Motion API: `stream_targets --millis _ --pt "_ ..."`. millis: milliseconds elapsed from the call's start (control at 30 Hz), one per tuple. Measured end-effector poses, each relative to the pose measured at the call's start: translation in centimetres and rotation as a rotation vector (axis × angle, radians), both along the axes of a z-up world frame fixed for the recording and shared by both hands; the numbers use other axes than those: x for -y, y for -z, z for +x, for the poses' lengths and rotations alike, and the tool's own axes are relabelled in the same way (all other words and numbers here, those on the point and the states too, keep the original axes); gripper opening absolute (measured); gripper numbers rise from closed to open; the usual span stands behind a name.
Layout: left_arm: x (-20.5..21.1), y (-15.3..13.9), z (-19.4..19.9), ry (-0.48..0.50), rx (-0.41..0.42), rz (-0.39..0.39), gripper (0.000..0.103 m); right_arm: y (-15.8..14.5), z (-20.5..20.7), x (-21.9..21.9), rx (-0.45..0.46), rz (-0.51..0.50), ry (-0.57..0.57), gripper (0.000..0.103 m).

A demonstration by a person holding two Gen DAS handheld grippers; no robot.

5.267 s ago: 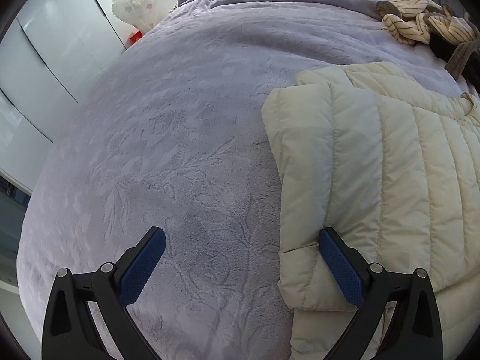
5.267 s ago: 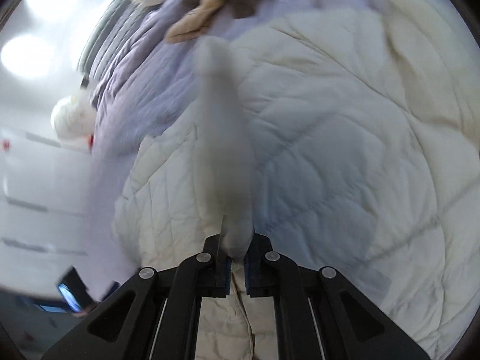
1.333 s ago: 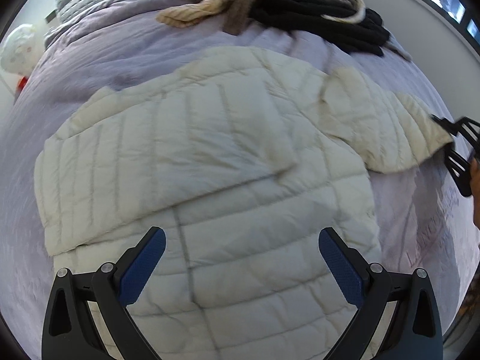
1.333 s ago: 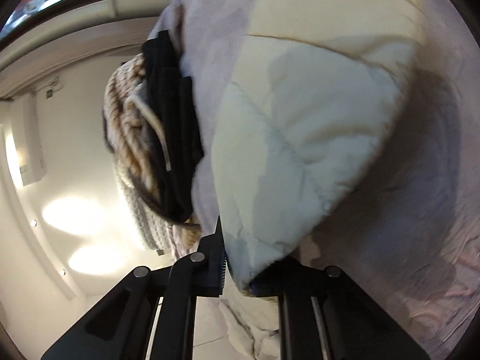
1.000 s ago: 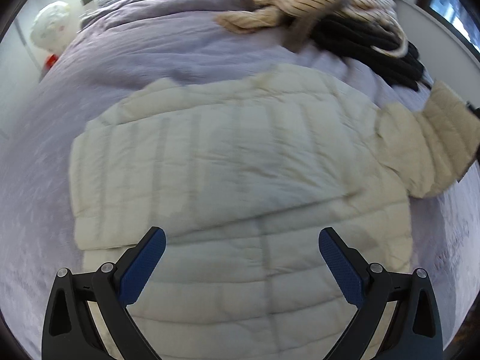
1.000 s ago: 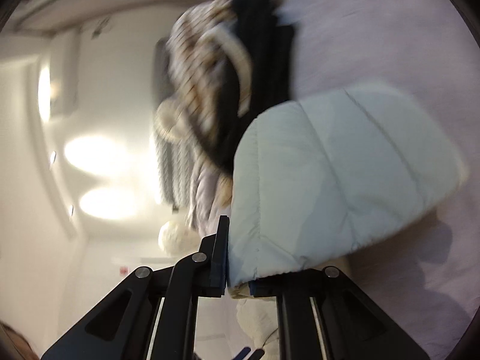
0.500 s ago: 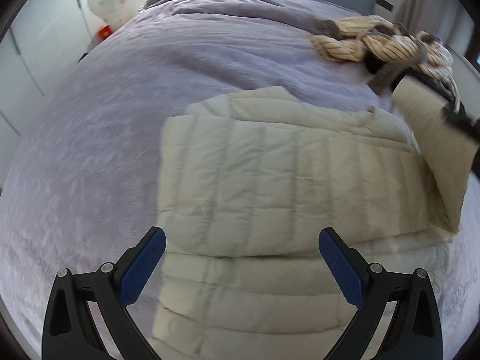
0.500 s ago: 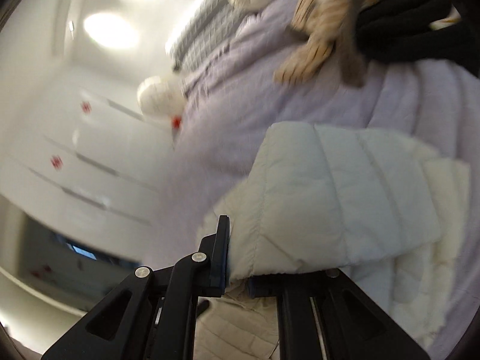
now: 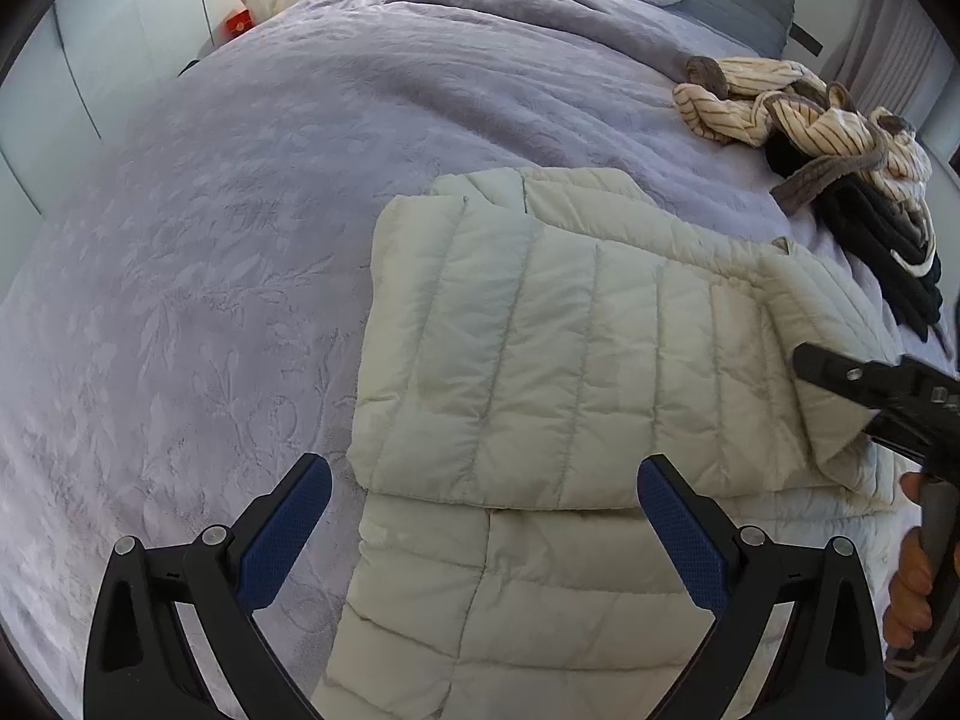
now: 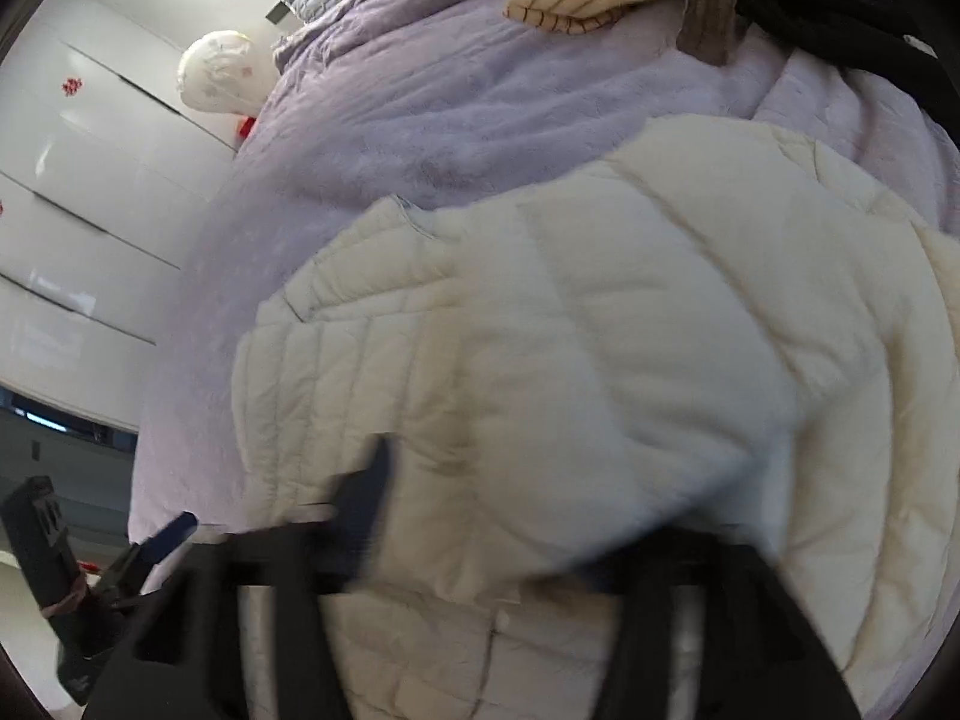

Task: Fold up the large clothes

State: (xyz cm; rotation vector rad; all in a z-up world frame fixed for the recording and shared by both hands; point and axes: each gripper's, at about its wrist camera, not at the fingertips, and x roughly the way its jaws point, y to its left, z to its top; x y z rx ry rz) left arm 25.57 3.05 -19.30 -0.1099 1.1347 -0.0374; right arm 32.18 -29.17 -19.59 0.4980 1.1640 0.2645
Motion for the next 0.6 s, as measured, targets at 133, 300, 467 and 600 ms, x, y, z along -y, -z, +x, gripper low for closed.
stream_targets --millis 133,300,467,600 --pt "-0.2 -0.4 0.3 -0.001 0.012 -0.008 0.102 -2.1 -1.6 1.0 0.036 -0.024 0.115 0.068" --pt "-1.2 -1.0 1.0 -0.005 0.024 -0.039 0.102 -2.1 -3.1 4.7 0.032 0.095 0.361 0.017" --pt "-2.9 -1.3 1.6 -0.025 0.036 -0.095 0.102 -5.1 -1.4 1.8 0.177 -0.096 0.206 0.006" --pt "-4.7 -1.9 2.2 -0.051 0.053 -0.156 0.102 -5.8 -1.5 -2.8 0.208 -0.187 -0.023 0.006"
